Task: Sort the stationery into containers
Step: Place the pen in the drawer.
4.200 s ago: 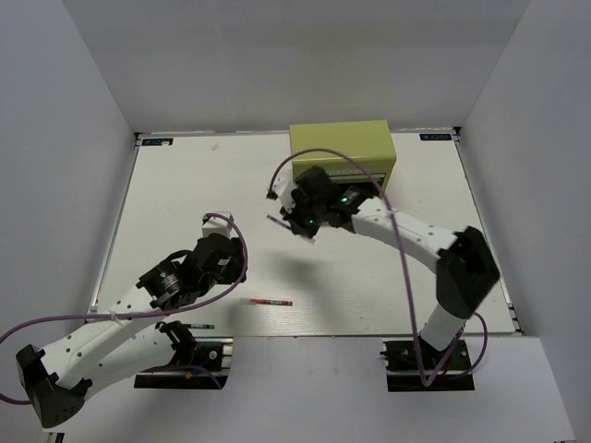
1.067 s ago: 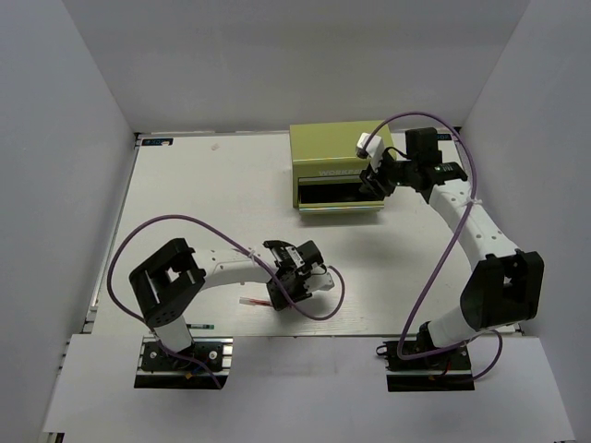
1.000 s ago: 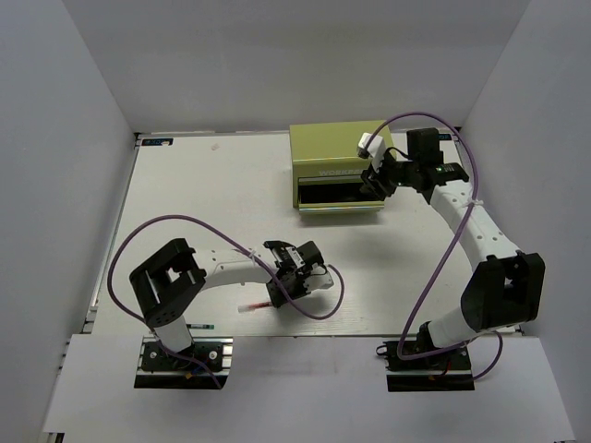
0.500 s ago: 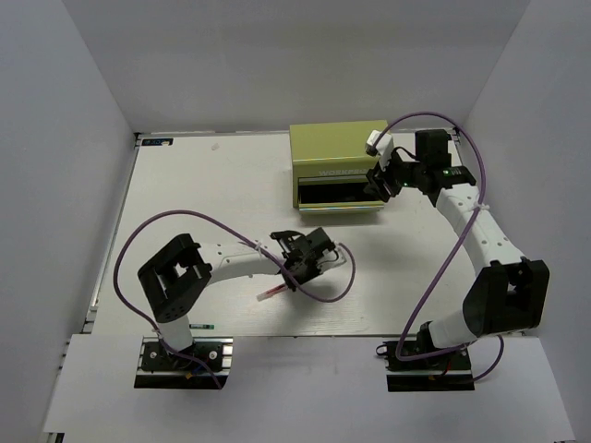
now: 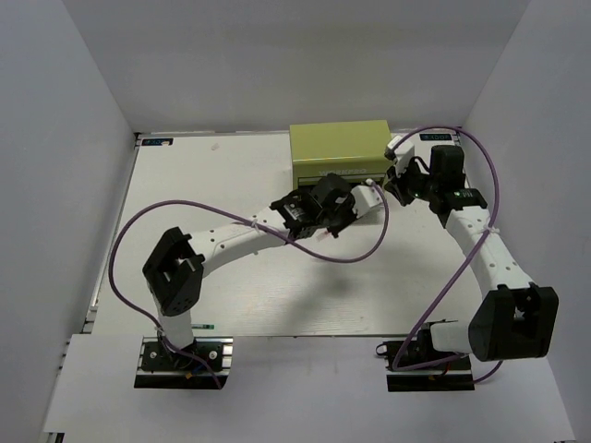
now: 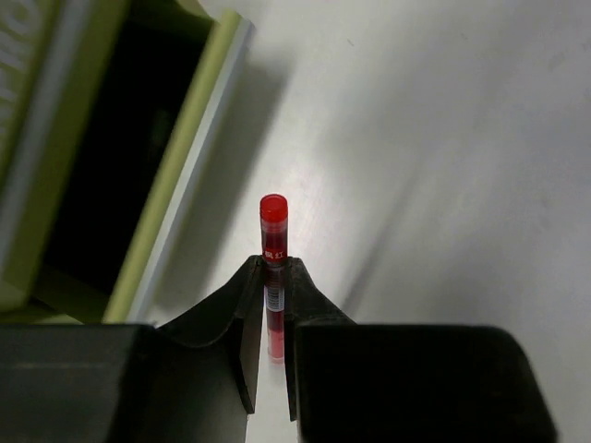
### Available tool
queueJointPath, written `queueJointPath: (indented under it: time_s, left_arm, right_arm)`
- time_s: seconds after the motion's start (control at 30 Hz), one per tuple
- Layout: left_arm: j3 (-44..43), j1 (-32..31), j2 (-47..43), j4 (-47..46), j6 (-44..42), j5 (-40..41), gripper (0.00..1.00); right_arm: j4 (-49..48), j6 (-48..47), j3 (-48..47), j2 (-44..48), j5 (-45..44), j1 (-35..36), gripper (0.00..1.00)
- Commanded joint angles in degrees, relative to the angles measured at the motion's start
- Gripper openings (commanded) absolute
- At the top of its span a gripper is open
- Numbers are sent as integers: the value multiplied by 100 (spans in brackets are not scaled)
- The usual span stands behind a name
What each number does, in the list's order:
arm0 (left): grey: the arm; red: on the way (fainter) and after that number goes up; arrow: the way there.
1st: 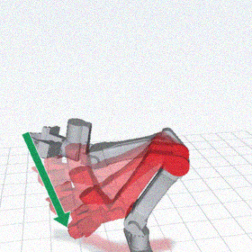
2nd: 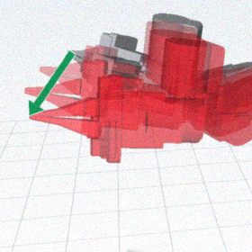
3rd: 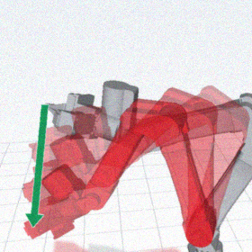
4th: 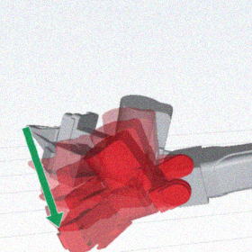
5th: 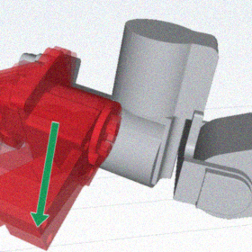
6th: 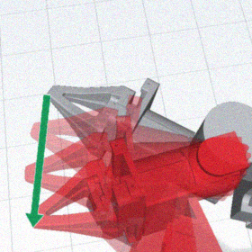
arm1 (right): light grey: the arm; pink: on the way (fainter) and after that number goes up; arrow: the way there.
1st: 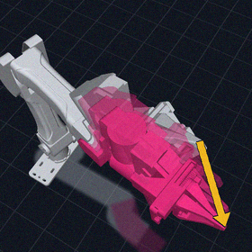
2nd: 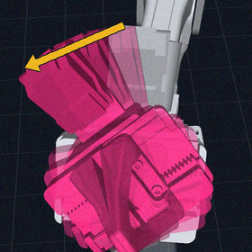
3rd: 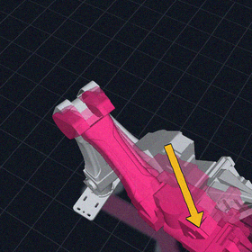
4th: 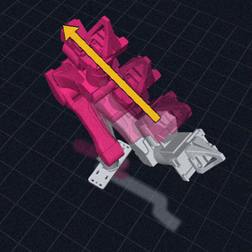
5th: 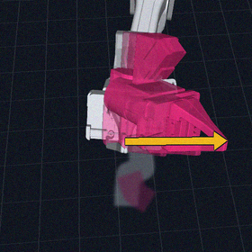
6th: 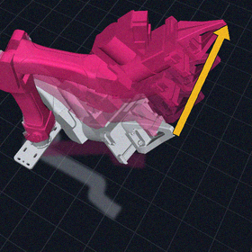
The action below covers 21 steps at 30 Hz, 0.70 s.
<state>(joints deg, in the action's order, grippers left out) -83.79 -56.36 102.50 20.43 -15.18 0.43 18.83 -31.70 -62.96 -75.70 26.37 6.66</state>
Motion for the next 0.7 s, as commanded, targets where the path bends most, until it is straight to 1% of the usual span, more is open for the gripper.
queueJointPath:
  time_s: [0.0, 0.1, 0.27, 0.43, 0.53, 0.6, 0.63, 0.67]
  left_arm:
    - [-410, 292, 182, -529, -477, 63, 12]
    - [-691, 450, 314, -741, -731, 63, 12]
    - [-1507, 661, 736, -619, -1153, -51, 11]
    - [-1930, 837, 1070, -566, -1514, -166, 11]
    - [-1992, 951, 1307, -619, -1585, -235, 11]
    - [-2045, 951, 1448, -566, -1585, -288, 11]
    - [-2045, 951, 1448, -566, -1585, -289, 12]
    - [-2045, 951, 1509, -496, -1585, -289, 14]
  right_arm:
    - [-494, 296, 213, 328, -352, -129, 6]
    - [-573, 349, 398, 460, -457, -235, 6]
    - [-600, 358, 714, 679, -440, -437, 6]
    - [-600, 349, 917, 785, -335, -578, 6]
    - [-582, 332, 961, 794, -255, -595, 6]
    - [-582, 323, 961, 785, -238, -587, 9]
    - [-547, 270, 952, 794, -185, -595, 15]
    - [-538, 253, 952, 794, -159, -761, 20]
